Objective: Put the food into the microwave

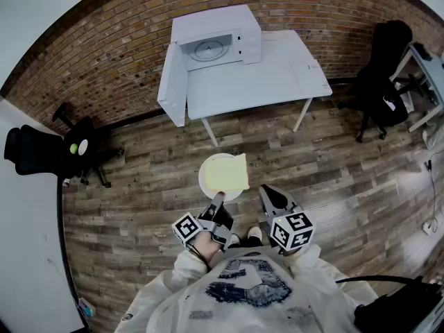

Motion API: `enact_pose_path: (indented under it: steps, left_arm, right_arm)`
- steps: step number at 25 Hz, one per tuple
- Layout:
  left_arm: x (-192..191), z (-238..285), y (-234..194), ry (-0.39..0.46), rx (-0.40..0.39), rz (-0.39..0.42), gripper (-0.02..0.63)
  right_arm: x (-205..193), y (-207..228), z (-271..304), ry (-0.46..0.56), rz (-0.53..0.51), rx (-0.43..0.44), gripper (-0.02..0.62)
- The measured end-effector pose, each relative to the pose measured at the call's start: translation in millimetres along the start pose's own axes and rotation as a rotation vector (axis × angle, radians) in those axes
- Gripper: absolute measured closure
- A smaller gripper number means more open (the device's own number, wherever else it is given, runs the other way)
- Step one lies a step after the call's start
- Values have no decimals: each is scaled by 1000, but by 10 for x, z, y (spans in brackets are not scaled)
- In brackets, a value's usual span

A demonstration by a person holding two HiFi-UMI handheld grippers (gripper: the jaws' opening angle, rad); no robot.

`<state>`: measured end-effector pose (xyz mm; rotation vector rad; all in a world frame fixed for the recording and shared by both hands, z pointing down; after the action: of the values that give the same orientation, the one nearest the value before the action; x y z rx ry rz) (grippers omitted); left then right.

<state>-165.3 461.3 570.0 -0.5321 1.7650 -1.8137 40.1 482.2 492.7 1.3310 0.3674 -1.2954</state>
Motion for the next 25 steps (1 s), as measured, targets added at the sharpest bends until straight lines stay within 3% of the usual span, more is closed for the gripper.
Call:
enact_pose_path:
  steps: [16,25]
  left_arm:
    - [-132,-44,-75,-23,35,-1,586]
    - [-187,199,12,-26,24,18,586]
  right_arm:
    - [-89,12,-93,-10,18,-1,581]
    - [30,231,-94,-9,41,7,581]
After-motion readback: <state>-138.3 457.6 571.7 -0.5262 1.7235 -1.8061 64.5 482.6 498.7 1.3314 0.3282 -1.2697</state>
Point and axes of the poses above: the fingertips, and each gripper's own axes: z forward along the fingers, y to its right, x out of its top, the point moved 7 cm from there along -z, backward along the fingers, and after that the axes turned 8 degrees about z, right-handed, at the moved point
